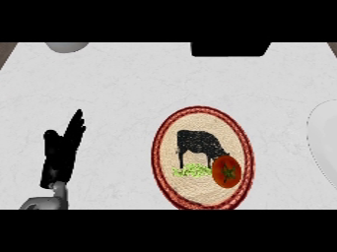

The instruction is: Pick the sweet potato from the placemat and place it in the plate

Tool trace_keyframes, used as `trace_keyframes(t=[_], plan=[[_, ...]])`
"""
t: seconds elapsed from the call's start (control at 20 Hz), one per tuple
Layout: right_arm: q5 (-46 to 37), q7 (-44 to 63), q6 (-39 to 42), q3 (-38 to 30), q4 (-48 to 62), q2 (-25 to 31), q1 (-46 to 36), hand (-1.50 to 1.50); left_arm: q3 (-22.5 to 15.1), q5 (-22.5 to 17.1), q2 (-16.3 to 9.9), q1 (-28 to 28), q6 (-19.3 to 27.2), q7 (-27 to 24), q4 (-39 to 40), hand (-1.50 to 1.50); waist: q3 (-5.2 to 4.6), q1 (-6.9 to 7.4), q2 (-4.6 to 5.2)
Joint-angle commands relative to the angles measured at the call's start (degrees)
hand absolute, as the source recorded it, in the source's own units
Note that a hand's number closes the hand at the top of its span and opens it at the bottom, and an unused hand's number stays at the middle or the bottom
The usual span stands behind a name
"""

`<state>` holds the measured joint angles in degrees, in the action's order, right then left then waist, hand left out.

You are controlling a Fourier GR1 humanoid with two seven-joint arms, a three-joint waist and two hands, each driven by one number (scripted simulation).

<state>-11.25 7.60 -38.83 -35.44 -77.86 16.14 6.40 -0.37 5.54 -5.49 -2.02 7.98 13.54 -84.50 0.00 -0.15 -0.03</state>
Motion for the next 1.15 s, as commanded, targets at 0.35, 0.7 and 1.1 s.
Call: trace_keyframes(t=[0.35,0.7,1.1], plan=[[5.7,-11.4,0.0,-5.4,2.6,-3.3,4.8,-1.50,1.5,-0.4,0.0,1.6,-1.8,-1.4,0.5,0.00,0.01,0.01,-0.01],[8.6,-9.9,1.4,-10.7,3.6,-1.0,7.6,-1.50,-0.8,2.6,2.1,-0.6,1.3,2.3,-1.9,0.00,0.04,-0.08,-0.02],[5.6,-6.3,-0.1,-9.9,2.4,-1.6,8.5,-1.50,1.2,0.3,1.2,0.3,-1.9,-0.8,0.0,0.00,0.00,0.04,0.02]])
